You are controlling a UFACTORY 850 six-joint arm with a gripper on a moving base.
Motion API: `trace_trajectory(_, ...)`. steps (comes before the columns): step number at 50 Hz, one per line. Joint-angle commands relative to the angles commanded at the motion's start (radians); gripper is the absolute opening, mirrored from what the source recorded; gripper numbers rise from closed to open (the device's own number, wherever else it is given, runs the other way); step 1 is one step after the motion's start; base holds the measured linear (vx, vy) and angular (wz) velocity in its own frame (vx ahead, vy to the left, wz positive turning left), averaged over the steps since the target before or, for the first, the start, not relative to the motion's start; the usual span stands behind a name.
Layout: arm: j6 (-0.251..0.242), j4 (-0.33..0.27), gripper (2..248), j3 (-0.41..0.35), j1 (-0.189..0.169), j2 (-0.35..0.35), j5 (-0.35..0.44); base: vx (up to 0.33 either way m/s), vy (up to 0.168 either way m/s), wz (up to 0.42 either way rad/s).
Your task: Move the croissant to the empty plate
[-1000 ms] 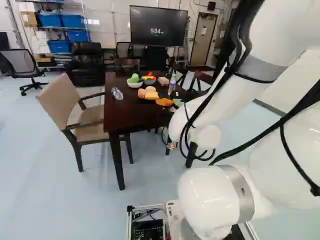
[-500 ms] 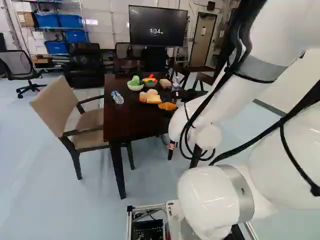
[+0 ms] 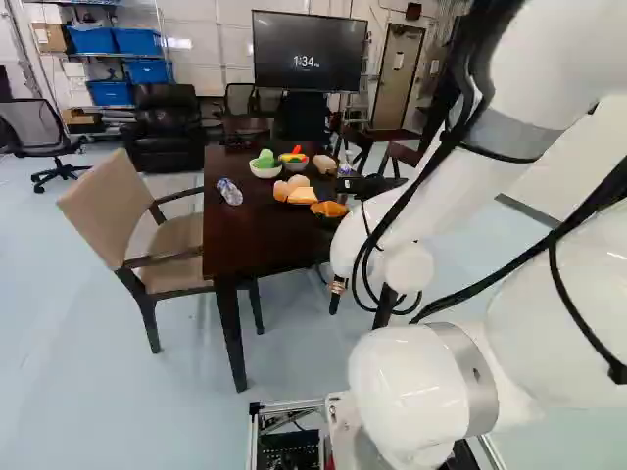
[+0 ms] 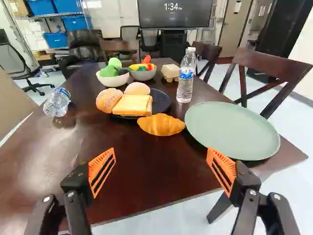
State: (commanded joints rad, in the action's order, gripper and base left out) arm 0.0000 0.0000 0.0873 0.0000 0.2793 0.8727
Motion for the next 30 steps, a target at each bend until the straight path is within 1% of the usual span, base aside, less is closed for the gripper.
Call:
trace_trajectory(14,0.0,0.0,247,0.003,0.0,0.004,0.0,0.0,0.0,0.0)
trace_trajectory(30,0.0,0.0,247,0.074,0.007,-0.034,0.0,0.0,0.0,0.0)
